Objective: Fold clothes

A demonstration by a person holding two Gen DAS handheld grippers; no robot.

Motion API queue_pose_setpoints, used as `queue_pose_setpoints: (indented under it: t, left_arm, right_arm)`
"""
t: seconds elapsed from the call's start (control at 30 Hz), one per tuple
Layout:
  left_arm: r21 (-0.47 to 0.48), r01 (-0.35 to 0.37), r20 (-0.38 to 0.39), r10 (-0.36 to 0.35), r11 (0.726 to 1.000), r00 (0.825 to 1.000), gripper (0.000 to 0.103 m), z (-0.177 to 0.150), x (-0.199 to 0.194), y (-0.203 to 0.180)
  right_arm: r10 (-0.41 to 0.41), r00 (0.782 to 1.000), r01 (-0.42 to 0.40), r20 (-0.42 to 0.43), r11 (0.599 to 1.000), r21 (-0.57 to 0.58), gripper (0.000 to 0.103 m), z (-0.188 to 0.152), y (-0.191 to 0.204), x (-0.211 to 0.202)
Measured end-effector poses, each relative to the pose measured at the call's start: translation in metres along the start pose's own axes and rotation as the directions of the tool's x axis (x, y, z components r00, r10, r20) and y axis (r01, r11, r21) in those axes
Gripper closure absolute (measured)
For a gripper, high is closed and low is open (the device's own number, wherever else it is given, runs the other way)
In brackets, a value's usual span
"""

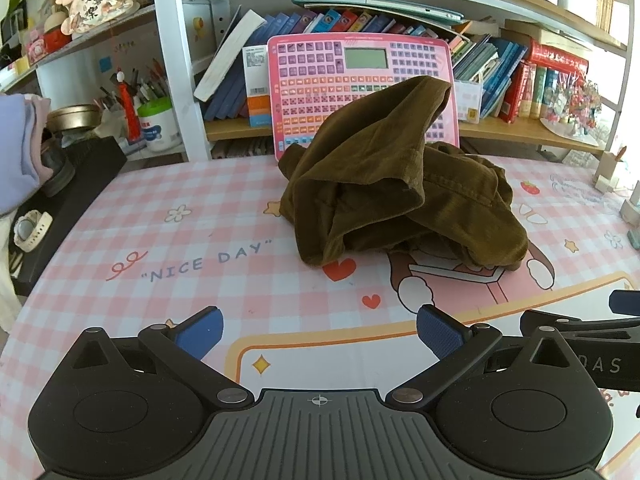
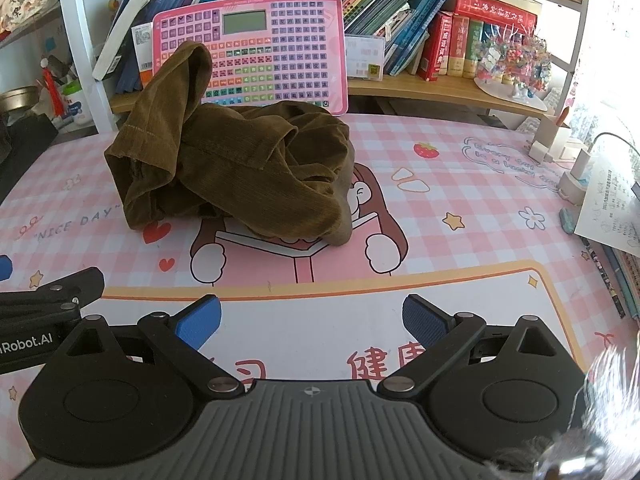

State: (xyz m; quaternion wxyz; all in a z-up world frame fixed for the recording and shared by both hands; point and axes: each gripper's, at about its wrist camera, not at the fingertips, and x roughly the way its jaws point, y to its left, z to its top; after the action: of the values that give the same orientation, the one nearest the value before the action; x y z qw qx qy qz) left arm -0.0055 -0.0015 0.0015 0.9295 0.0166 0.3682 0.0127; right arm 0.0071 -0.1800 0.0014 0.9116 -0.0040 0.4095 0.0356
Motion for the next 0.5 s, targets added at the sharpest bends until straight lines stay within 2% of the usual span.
queue_pose_setpoints:
  t: [0.5]
  left_arm:
    - [0.005,-0.001,0.006,0.001,1.0,1.0,0.0,-0.0014,-0.0028,-0.0008]
  right_arm:
    - [0.0,1.0,0.0,0.0,1.0,-0.003,0.005,-0.0014,-0.0001,-0.0011]
